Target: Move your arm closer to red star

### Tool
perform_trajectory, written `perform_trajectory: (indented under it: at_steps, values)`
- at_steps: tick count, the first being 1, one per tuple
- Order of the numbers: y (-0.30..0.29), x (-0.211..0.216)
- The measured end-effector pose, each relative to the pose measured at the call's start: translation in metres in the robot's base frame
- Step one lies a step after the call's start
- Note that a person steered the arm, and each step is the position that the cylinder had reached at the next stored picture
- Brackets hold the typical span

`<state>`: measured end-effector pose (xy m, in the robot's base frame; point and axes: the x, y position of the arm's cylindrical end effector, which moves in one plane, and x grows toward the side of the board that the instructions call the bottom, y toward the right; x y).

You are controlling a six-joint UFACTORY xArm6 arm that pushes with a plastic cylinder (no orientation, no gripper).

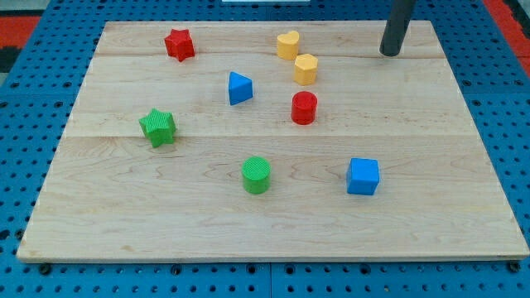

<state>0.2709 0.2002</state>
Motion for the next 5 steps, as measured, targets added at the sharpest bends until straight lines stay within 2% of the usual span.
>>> perform_trajectory:
  at_steps: [1,2,5]
  values:
    - [0.009,-0.028]
    - [-0.039,-0.056]
    - [-0.087,-0.056]
